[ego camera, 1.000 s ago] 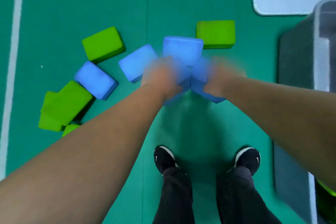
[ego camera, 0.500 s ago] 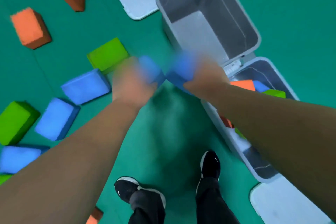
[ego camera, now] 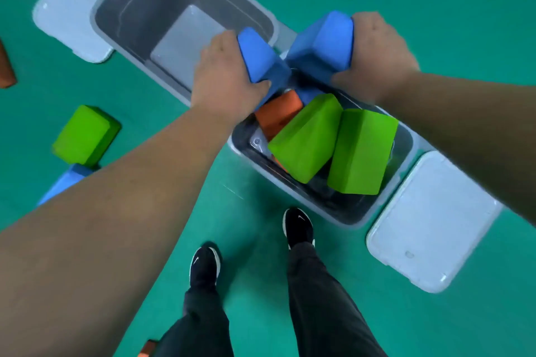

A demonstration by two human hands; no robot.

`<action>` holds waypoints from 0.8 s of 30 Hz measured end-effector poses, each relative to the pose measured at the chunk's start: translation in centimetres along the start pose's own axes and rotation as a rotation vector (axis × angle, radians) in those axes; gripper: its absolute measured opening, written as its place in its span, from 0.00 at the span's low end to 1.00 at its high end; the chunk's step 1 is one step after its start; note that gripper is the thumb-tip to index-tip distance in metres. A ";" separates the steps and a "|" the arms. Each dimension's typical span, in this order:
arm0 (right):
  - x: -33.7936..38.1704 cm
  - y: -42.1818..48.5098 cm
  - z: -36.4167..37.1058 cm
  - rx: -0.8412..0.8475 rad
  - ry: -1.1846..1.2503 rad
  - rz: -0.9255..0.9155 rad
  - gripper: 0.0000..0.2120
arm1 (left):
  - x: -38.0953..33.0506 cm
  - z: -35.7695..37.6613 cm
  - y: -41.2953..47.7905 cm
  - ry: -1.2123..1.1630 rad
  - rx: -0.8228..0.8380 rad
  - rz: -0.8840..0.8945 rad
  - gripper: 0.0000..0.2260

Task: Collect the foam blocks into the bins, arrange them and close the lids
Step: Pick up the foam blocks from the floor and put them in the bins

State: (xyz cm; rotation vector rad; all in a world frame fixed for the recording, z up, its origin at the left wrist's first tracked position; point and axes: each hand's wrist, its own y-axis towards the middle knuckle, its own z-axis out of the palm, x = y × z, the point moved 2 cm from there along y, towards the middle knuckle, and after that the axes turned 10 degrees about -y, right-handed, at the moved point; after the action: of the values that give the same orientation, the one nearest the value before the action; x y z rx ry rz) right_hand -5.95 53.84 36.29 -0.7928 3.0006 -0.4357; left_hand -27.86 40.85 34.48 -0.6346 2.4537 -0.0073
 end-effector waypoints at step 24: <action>-0.2 -7.9 11.7 0.377 -0.231 0.197 0.19 | 3.0 10.9 -5.4 0.230 0.812 0.033 0.41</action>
State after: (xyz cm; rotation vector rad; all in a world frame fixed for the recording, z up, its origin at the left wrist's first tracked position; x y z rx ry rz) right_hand -1.07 44.27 27.17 -0.4745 2.6303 -0.8069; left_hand -21.57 36.20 24.71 -0.2298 2.3761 -1.0499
